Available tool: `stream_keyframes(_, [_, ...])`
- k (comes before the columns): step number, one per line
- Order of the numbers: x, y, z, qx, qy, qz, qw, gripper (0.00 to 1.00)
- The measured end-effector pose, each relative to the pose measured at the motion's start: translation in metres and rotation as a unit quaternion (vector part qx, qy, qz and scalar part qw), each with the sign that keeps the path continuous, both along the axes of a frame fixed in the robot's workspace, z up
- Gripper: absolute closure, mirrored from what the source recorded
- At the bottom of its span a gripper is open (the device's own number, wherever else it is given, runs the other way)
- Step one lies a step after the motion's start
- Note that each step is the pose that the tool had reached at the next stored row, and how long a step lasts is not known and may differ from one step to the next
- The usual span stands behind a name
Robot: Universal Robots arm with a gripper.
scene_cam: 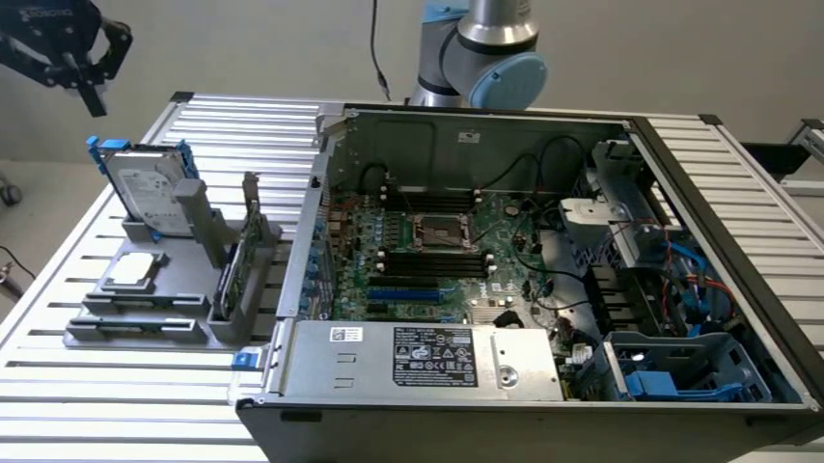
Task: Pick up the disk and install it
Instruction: 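Pick up the disk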
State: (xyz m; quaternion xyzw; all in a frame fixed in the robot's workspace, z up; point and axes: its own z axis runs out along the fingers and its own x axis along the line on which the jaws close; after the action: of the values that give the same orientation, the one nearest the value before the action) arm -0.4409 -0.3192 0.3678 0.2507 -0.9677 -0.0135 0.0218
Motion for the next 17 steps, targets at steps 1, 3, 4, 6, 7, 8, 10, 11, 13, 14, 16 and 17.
stream_keyframes(1, [0.0000, 0.0000, 0.0000, -0.0001, 0.0000, 0.009, 1.0000, 0.89])
stream_keyframes(3, [0.0000, 0.0000, -0.0001, -0.0001, 0.0000, 0.027, 0.9996, 0.89])
stream_keyframes(4, [0.0000, 0.0000, -0.0001, -0.0001, 0.0000, 0.036, 0.9994, 0.89])
stream_keyframes(6, [0.0000, 0.0000, -0.0002, -0.0001, 0.0000, 0.054, 0.9985, 0.89])
stream_keyframes(7, [0.0000, 0.0000, -0.0003, -0.0001, 0.0000, 0.064, 0.9980, 0.89])
stream_keyframes(8, [0.0000, 0.0000, -0.0003, -0.0002, 0.0000, 0.073, 0.9974, 0.89])
stream_keyframes(10, [0.0000, 0.0000, -0.0003, -0.0002, 0.0000, 0.091, 0.9959, 0.89])
stream_keyframes(11, [0.0000, 0.0000, -0.0004, -0.0002, 0.0000, 0.100, 0.9950, 0.89])
stream_keyframes(13, [0.0000, 0.0000, -0.0005, -0.0002, 0.0000, 0.118, 0.9930, 0.89])
stream_keyframes(14, [0.0000, 0.0000, -0.0005, -0.0002, 0.0000, 0.127, 0.9919, 0.89])
stream_keyframes(16, [0.0000, 0.0000, -0.0006, -0.0002, 0.0000, 0.145, 0.9895, 0.89])
stream_keyframes(17, [0.0000, 0.0000, -0.0006, -0.0002, 0.0000, 0.154, 0.9881, 0.89])
